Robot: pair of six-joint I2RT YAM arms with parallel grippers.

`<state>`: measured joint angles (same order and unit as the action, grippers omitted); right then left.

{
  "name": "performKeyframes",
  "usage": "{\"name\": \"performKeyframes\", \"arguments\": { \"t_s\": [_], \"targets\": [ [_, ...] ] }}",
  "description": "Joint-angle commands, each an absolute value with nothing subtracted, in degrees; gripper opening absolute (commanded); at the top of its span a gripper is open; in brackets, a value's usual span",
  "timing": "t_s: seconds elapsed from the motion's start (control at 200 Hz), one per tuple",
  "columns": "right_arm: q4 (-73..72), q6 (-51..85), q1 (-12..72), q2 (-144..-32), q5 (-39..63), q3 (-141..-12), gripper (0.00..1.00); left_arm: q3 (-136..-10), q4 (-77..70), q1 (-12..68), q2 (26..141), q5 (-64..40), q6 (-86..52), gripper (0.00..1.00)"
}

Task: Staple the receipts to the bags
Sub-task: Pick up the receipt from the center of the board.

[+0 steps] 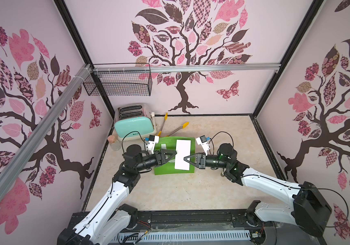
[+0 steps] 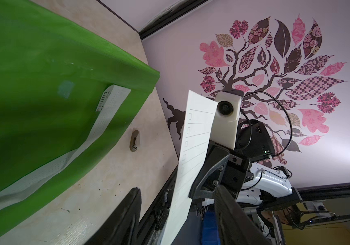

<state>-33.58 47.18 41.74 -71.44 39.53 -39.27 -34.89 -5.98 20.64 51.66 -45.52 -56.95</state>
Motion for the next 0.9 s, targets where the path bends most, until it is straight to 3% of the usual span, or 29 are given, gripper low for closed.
{"name": "performKeyframes", "arguments": {
  "t_s": [0.0,0.075,0.27,0.645,0.79,0.891],
  "targets": [
    [-36.91,47.47,43.01,-73.15,41.39,-42.86,0.00,-33.53,-11.19,20.48,52.28,-47.51,-58.21,0.57],
    [-36.91,47.46,43.33,-73.95,41.44,-43.39,0.00,-33.07,-12.84,20.43,52.69,-48.11,-59.46,0.56],
    [-36.70,47.07,43.68,-75.32,41.88,-44.10,0.00,-32.17,-16.81,20.52,52.22,-48.82,-62.06,0.34],
    [-33.67,44.67,43.78,-75.37,40.48,-44.19,0.00,-31.34,-20.57,20.48,51.94,-50.36,-64.12,0.30],
    [-33.75,44.56,43.77,-75.79,40.52,-44.55,0.00,-31.01,-20.72,20.57,52.05,-51.02,-64.16,0.24],
    [-33.49,44.22,43.77,-76.15,40.63,-44.82,0.00,-30.83,-20.22,20.65,51.55,-50.38,-63.63,0.14]
  ]
}}
